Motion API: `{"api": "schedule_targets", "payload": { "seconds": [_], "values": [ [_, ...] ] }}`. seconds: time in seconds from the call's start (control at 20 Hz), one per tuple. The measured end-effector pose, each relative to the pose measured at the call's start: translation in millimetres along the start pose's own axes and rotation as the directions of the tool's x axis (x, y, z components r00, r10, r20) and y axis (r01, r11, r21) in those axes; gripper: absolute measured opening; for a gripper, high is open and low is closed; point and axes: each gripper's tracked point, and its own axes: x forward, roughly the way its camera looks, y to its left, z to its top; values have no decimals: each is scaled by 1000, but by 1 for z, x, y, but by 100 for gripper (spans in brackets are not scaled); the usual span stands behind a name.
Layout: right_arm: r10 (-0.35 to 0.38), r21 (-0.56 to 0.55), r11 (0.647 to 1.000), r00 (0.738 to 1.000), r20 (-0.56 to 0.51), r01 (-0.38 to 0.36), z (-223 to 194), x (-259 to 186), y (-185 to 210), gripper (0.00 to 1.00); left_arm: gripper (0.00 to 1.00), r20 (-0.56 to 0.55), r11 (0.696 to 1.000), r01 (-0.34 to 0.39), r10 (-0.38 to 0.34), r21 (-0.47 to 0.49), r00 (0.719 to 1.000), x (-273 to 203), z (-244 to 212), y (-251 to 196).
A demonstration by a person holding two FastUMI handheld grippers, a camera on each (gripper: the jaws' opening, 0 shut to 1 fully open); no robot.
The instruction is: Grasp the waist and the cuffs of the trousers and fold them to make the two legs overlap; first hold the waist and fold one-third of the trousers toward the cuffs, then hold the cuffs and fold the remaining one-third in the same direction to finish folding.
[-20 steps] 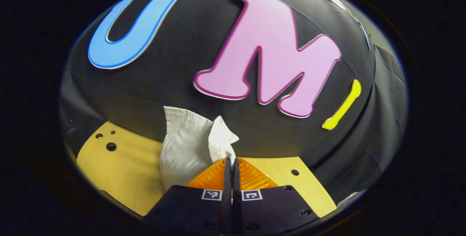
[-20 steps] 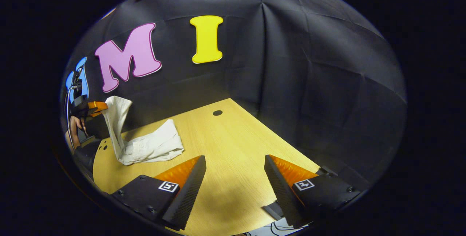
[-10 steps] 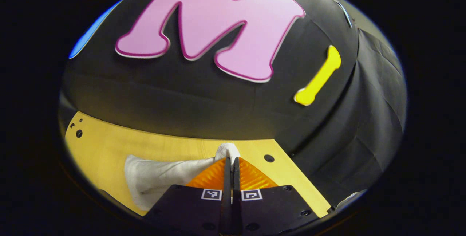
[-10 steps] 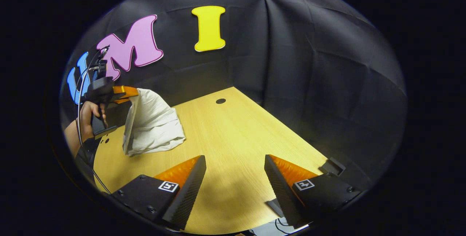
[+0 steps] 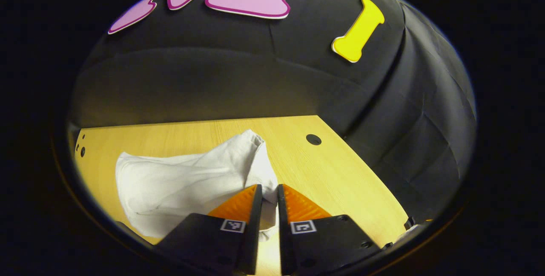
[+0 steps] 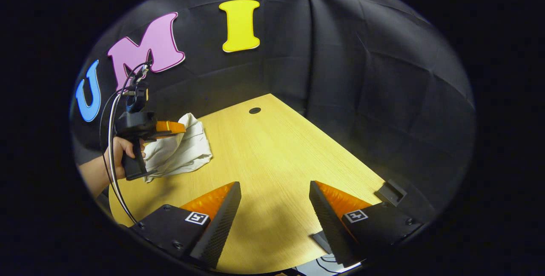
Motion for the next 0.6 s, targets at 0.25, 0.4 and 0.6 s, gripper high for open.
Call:
{"api": "schedule_targets", "payload": {
  "seconds": [0.25,0.4,0.6],
  "values": [
    [13,-16,1000,1000,7,-12,10,7,5,99,75,57,994,36,-30,-104,998,-27,10,10],
    [55,-36,998,998,11,-54,15,18,22,99,95,114,997,-26,34,-75,993,-59,15,45],
    [145,-72,987,989,1,-144,19,30,58,99,96,215,991,-120,130,-56,968,-124,24,80]
  ]
}}
